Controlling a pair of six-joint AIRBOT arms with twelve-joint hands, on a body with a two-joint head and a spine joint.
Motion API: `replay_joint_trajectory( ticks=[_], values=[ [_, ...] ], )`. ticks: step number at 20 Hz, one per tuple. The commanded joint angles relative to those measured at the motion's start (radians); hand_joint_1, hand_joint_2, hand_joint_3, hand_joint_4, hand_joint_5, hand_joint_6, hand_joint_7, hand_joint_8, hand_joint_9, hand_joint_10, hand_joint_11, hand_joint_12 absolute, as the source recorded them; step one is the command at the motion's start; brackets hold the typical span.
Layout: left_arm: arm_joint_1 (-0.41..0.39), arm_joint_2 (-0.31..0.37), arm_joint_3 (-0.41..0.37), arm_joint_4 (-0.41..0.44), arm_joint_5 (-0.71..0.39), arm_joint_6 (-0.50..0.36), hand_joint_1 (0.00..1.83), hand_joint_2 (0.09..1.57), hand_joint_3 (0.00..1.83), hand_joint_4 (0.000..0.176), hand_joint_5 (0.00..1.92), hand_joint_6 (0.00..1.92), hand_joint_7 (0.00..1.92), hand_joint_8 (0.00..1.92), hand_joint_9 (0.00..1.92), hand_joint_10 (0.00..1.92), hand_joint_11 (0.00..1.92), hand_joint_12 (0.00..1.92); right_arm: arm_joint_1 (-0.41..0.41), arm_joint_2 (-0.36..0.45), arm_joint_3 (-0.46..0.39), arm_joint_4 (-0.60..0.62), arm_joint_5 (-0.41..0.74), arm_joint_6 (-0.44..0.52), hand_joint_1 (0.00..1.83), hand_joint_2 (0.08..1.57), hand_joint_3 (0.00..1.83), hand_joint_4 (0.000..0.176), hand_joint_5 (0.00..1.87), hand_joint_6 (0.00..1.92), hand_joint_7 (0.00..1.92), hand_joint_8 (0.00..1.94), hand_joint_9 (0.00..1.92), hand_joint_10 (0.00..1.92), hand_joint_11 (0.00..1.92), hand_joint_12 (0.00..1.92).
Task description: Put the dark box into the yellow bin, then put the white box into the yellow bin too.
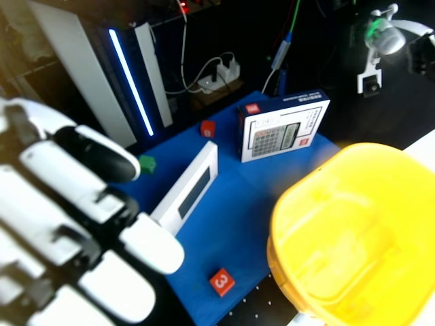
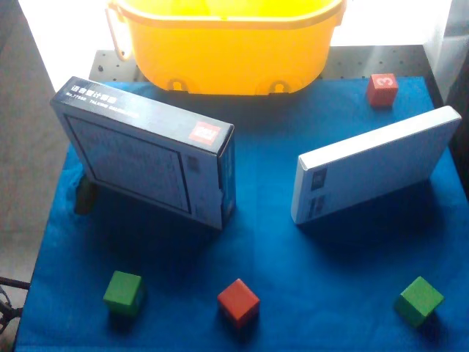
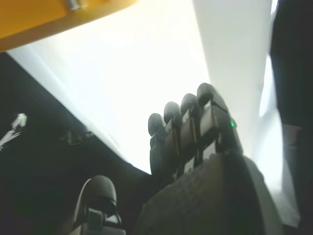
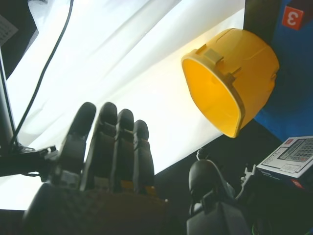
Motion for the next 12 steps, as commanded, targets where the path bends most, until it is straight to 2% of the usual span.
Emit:
replay_joint_trajectory(
  ticks=[1, 2, 4, 8, 9, 12],
  values=[
    [-0.014, 0.017, -0.003, -0.021, -0.143, -0.019, 0.05, 1.05, 0.00, 0.000, 0.21, 0.00, 0.18, 0.00, 0.07, 0.00, 0.03, 0.19, 0.007, -0.003, 0.003, 0.010, 0.113, 0.000, 0.00, 1.33, 0.00, 0.000, 0.33, 0.00, 0.41, 0.01, 0.36, 0.01, 0.00, 0.69],
    [-0.014, 0.020, -0.007, -0.014, -0.146, -0.021, 0.05, 1.05, 0.00, 0.000, 0.21, 0.00, 0.18, 0.00, 0.07, 0.00, 0.03, 0.19, 0.007, -0.003, 0.003, 0.011, 0.113, 0.000, 0.00, 1.33, 0.00, 0.000, 0.33, 0.00, 0.41, 0.01, 0.36, 0.01, 0.00, 0.69],
    [-0.014, 0.049, -0.038, 0.034, -0.163, -0.030, 0.19, 0.94, 0.00, 0.000, 0.20, 0.00, 0.18, 0.00, 0.07, 0.00, 0.06, 0.17, 0.006, -0.003, 0.004, 0.013, 0.113, 0.000, 0.00, 1.26, 0.00, 0.000, 0.31, 0.00, 0.38, 0.00, 0.31, 0.01, 0.00, 0.56],
    [-0.010, 0.094, -0.095, 0.109, -0.199, -0.031, 0.43, 0.74, 0.00, 0.000, 0.23, 0.00, 0.22, 0.00, 0.13, 0.00, 0.10, 0.18, 0.002, -0.007, 0.007, 0.013, 0.113, 0.000, 0.00, 1.27, 0.00, 0.000, 0.27, 0.00, 0.30, 0.00, 0.24, 0.00, 0.00, 0.40],
    [0.000, 0.102, -0.108, 0.121, -0.208, -0.031, 0.43, 0.75, 0.00, 0.000, 0.23, 0.00, 0.22, 0.00, 0.14, 0.00, 0.11, 0.19, 0.001, -0.009, 0.010, 0.015, 0.113, 0.000, 0.00, 1.27, 0.00, 0.000, 0.26, 0.00, 0.29, 0.00, 0.21, 0.00, 0.00, 0.33],
    [0.012, 0.112, -0.125, 0.163, -0.203, -0.031, 0.39, 0.77, 0.01, 0.000, 0.17, 0.00, 0.17, 0.00, 0.09, 0.00, 0.08, 0.17, -0.012, -0.016, 0.016, 0.026, 0.114, 0.000, 0.00, 1.27, 0.00, 0.000, 0.28, 0.01, 0.32, 0.01, 0.30, 0.02, 0.00, 0.46]
  ],
)
